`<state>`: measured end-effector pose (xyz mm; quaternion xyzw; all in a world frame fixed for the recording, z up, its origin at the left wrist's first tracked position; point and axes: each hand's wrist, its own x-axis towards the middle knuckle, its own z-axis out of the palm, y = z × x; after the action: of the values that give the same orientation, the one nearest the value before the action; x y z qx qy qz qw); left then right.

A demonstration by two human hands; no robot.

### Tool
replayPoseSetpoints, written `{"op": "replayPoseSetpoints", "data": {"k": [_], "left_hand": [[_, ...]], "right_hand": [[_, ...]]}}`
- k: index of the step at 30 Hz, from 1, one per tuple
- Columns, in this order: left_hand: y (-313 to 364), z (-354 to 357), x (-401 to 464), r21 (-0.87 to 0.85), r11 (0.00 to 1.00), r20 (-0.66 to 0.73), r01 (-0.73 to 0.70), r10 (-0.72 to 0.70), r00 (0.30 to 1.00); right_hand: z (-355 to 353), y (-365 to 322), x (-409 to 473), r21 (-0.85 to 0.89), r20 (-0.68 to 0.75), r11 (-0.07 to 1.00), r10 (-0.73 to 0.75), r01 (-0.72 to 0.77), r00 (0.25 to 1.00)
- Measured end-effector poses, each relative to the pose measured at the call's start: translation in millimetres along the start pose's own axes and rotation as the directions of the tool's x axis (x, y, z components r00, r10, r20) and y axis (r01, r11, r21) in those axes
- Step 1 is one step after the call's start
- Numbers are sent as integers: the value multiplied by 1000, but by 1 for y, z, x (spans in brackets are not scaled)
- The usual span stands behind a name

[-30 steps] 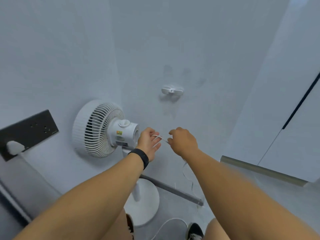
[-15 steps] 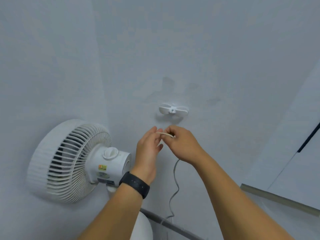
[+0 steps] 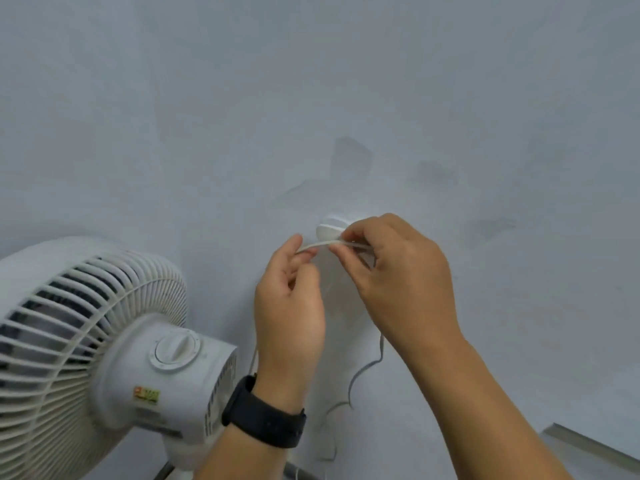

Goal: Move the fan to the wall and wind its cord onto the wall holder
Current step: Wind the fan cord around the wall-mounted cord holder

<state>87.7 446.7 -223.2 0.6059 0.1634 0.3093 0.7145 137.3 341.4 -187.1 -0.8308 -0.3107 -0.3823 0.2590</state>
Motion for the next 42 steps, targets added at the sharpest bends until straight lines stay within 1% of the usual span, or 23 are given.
{"op": "replayPoseSetpoints", "data": {"k": [2,4,6,9,11,13,16,19,23,25,27,30,32,36,39,42], "left_hand": [[1,5,1,-6,1000,-39,-22,22,999],[-2,7,10,-38,999,-73,-26,23,997],[-2,8,18,-59,998,-71,-9,5,997],[-5,8,19,-55,998,13,18,-17,1000],[-6,8,18,-37,999,44,12,-11,999],[-5,8,21,-17,1000,70,-25,26,997],[-3,9,22,21,993,68,-118,116,991],[-6,18,16,-12,994,89,-113,114,990],[-7,24,9,-88,990,90,-113,121,989],[-9,26,9,-137,986,77,-98,110,991],[-10,27,10,-140,986,76,-93,104,992],[-11,27,9,-143,984,83,-106,118,990],[-11,26,9,-145,983,96,-110,125,988],[-9,18,13,-183,979,166,-93,124,978],[-8,15,15,-206,976,195,-71,112,974],[-8,15,15,-218,974,203,-62,107,973]], "right_hand": [[-7,6,6,-60,-4,993,-106,106,994],[-12,11,12,-88,17,986,-141,142,990],[-14,15,20,-93,31,988,-120,122,992],[-11,12,28,-120,-33,991,-65,61,997],[-9,9,31,-122,-69,992,-34,26,997],[-4,6,37,-163,-101,987,-27,11,995],[0,1,48,-210,-107,977,-49,26,993],[-1,8,46,-241,-112,970,-45,17,993],[-11,18,28,-157,-191,980,89,-120,978],[-14,24,18,-110,-196,980,142,-166,970],[-15,28,11,-70,-208,976,190,-208,959],[-13,29,5,104,-220,946,323,-308,920],[-13,29,2,179,-234,928,363,-327,902],[-11,29,-13,229,-269,918,380,-325,885],[-8,27,-19,328,-281,862,479,-386,832],[-4,26,-21,335,-271,855,490,-396,829]]}}
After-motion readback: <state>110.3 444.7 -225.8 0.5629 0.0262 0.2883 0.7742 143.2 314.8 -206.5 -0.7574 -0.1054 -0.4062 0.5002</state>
